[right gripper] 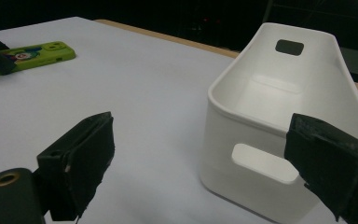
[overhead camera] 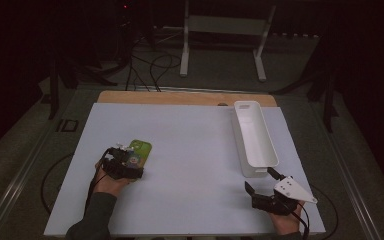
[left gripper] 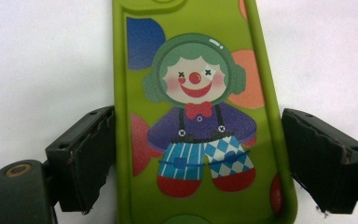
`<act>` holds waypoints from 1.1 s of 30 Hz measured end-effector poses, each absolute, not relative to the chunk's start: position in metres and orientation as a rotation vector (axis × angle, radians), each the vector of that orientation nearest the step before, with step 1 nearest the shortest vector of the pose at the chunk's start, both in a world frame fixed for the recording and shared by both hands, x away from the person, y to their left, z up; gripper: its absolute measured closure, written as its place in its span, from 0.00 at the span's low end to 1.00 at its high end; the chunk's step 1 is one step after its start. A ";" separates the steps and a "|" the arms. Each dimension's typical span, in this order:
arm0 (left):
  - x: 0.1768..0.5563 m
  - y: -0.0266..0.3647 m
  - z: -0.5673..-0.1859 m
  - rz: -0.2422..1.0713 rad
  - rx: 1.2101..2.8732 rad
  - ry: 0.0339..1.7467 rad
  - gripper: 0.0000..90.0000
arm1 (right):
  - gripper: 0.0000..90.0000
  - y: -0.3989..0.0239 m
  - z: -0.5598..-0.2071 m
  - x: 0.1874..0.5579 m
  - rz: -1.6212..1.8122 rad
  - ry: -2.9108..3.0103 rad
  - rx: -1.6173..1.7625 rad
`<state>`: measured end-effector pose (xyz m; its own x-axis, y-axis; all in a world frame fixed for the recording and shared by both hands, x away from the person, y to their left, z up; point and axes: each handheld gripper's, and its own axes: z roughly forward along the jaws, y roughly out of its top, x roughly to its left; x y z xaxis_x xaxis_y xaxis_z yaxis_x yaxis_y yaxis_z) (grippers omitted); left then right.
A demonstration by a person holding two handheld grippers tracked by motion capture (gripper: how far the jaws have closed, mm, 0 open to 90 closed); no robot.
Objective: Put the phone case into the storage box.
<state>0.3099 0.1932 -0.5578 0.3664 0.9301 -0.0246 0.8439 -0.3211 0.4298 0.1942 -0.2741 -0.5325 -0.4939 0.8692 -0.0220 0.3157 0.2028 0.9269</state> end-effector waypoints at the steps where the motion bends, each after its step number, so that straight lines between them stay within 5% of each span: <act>1: 0.310 0.193 -0.558 0.320 2.265 1.548 0.16 | 0.09 -0.274 -0.533 0.194 1.278 1.921 1.099; 33: 0.303 0.196 -0.540 0.424 2.209 1.468 0.18 | 0.09 -0.273 -0.533 0.195 1.277 1.925 1.097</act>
